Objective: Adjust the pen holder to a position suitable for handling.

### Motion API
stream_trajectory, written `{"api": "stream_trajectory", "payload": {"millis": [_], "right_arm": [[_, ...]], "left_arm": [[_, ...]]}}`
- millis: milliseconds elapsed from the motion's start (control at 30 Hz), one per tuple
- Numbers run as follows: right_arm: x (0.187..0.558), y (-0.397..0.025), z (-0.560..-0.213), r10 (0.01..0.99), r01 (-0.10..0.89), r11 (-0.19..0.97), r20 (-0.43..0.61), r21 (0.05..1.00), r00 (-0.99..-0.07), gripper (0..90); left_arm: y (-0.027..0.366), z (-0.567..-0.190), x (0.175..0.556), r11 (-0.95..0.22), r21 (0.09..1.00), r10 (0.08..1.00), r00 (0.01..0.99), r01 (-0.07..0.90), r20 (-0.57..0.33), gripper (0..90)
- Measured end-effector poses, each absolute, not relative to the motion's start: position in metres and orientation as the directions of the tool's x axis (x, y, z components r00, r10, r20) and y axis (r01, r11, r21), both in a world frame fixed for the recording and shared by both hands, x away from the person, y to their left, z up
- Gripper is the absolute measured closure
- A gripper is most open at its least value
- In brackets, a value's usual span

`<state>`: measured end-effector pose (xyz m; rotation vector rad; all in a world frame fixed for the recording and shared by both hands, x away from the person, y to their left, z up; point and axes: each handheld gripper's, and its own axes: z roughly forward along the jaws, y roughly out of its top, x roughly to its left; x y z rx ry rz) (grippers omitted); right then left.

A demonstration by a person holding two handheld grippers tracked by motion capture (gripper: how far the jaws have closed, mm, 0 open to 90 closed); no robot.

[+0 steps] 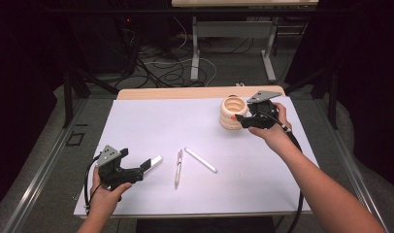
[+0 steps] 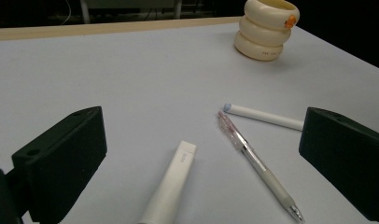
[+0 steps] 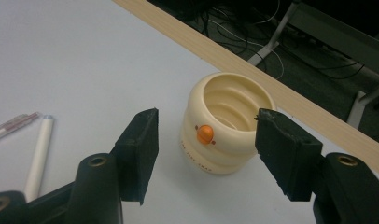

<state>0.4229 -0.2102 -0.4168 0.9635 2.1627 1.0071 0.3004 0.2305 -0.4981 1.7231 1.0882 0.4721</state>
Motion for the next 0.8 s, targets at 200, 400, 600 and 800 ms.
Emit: {"api": "stream_trajectory", "payload": {"millis": [200, 400, 600, 800], "right_arm": [[0.437, -0.210, -0.412, 0.788, 0.374, 0.469, -0.188, 0.800, -0.586, 37.7], [0.450, -0.210, -0.411, 0.780, 0.367, 0.478, -0.193, 0.798, -0.596, 36.8], [0.462, -0.208, -0.414, 0.783, 0.377, 0.471, -0.181, 0.797, -0.595, 34.3], [0.473, -0.204, -0.421, 0.792, 0.400, 0.469, -0.174, 0.787, -0.586, 33.5]], "left_arm": [[0.232, -0.498, 0.301, -0.090, 0.891, 0.838, 0.517, 0.446, -0.175, 0.8], [0.232, -0.499, 0.301, -0.089, 0.890, 0.839, 0.515, 0.448, -0.176, 0.8], [0.232, -0.499, 0.301, -0.087, 0.889, 0.840, 0.513, 0.450, -0.177, 1.0], [0.232, -0.500, 0.302, -0.087, 0.887, 0.843, 0.508, 0.453, -0.176, 1.2]]}}
